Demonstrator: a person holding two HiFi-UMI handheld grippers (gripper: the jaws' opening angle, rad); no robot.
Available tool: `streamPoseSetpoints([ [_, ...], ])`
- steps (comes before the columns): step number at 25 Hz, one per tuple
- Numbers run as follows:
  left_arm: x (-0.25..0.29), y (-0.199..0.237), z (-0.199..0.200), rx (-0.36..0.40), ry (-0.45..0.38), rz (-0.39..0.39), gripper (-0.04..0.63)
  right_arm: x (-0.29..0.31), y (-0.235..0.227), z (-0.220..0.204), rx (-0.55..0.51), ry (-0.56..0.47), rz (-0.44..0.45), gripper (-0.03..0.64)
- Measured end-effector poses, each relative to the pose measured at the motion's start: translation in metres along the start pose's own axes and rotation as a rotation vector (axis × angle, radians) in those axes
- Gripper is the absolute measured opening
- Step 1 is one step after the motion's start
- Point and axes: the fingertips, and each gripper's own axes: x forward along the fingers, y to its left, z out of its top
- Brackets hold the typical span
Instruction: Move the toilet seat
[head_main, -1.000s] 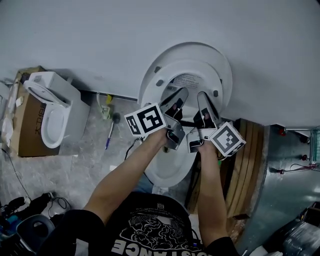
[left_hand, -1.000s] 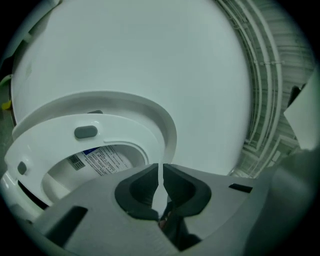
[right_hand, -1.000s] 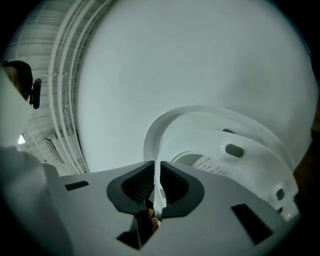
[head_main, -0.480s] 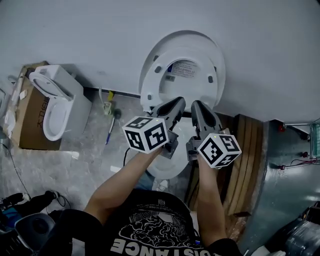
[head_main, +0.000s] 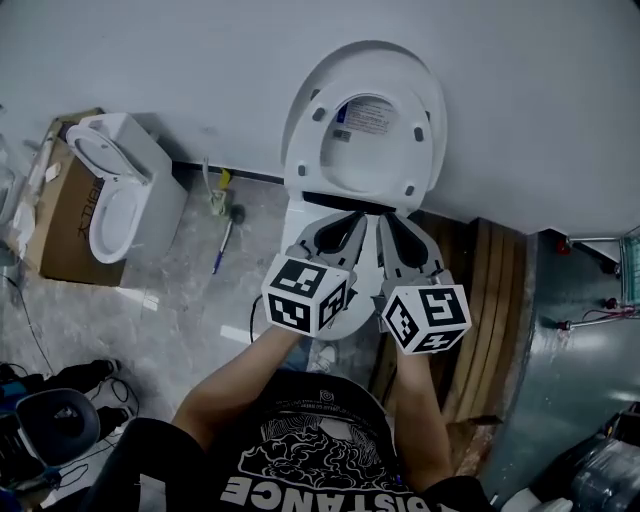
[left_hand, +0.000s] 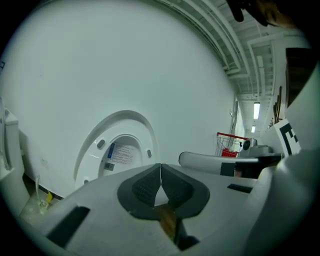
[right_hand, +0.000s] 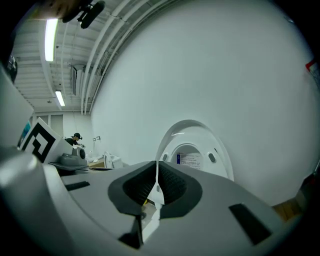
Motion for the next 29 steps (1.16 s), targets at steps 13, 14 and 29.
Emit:
streamPoseSetpoints([
  [13, -0.028, -0.027, -0.009, 0.124, -0.005, 0.08, 0.011, -0.034, 0.014, -0.024, -0.104, 0.059, -0.033, 0.02],
  [14, -0.028, -0.029, -0.01, 0.129, -0.008, 0.08, 0.011, -0.036, 0.014, -0.024, -0.107, 0.058, -0.033, 0.02],
  [29, -0.02, -0.044, -0.012, 0.188, 0.01, 0.069, 0.011, -0.039, 0.007, -0.023, -0.111, 0.058, -0.036, 0.02],
])
